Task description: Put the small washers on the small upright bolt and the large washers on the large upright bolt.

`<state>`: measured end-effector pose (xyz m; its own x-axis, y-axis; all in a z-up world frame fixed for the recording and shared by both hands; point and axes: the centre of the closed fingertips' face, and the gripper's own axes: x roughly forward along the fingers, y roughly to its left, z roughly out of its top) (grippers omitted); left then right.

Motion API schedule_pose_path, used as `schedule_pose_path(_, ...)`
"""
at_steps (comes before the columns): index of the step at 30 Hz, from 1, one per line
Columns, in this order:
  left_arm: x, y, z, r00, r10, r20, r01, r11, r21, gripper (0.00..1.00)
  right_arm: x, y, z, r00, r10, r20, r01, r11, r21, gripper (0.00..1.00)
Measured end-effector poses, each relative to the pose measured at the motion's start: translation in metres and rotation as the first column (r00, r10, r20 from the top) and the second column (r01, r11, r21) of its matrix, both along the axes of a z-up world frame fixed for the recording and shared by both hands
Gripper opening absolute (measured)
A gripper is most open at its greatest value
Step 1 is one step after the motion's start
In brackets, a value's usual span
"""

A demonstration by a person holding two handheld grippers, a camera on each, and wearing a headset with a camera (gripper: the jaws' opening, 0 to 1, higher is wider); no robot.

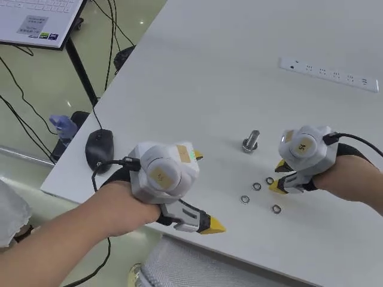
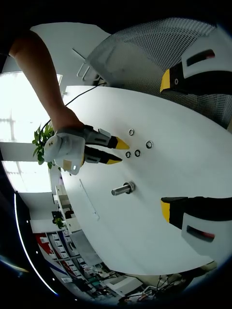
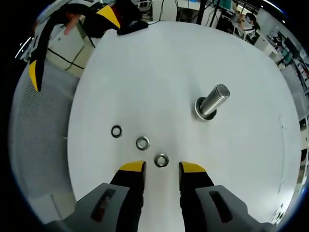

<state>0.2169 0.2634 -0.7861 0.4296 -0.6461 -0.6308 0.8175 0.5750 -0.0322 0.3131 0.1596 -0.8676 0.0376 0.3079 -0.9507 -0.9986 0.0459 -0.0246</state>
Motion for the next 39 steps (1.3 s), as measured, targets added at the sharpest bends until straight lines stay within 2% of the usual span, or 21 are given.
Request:
schedule_pose_path(5, 0.0004, 0.0009, 0.0003, 1.000, 0.001, 0.000, -0.001, 1.000, -0.001, 0.87, 0.0006, 0.0011, -0.0003, 1.000, 0.001, -0.002, -0.001, 1.000, -0.004, 0.28)
schedule_pose_path(11, 0.0008, 0.0015, 0.0008, 1.000, -0.001, 0.005, 0.001, 1.000, -0.004, 0.85, 0.0014, -0.0019, -0.0055, 1.000, 0.008, -0.007, -0.008, 0.999, -0.035, 0.27)
schedule_pose_path(19, 0.0014, 0.0007, -0.0001, 1.000, 0.003, 0.000, -0.003, 1.000, -0.008, 0.84, -0.0002, -0.0014, -0.0059, 1.000, 0.003, -0.016, -0.004, 1.000, -0.028, 0.25)
schedule_pose_path(24, 0.0023, 0.0002, -0.0007, 1.000, 0.004, 0.001, -0.004, 1.000, -0.008, 0.83, -0.0016, 0.0008, -0.0061, 1.000, 0.014, -0.013, -0.014, 1.000, -0.027, 0.19)
schedule_pose_path(27, 0.0021, -0.0003, -0.0014, 1.000, 0.004, 0.000, -0.004, 1.000, -0.008, 0.83, -0.0021, 0.0008, -0.0061, 1.000, 0.015, -0.009, -0.015, 0.999, -0.040, 0.15)
schedule_pose_path(33, 0.0002, -0.0001, -0.0021, 1.000, 0.006, -0.004, -0.006, 1.000, -0.006, 0.82, -0.0027, 0.0007, -0.0062, 1.000, 0.016, -0.007, -0.016, 0.998, -0.062, 0.14)
schedule_pose_path(35, -0.0001, -0.0001, -0.0023, 1.000, 0.007, -0.005, -0.007, 1.000, -0.006, 0.81, -0.0019, 0.0005, -0.0065, 1.000, -0.008, -0.011, 0.007, 0.997, -0.071, 0.13)
schedule_pose_path(39, -0.0009, 0.0003, -0.0021, 1.000, 0.008, -0.006, -0.008, 1.000, -0.003, 0.81, -0.0015, 0.0003, -0.0069, 1.000, -0.011, -0.011, 0.011, 0.997, -0.081, 0.13)
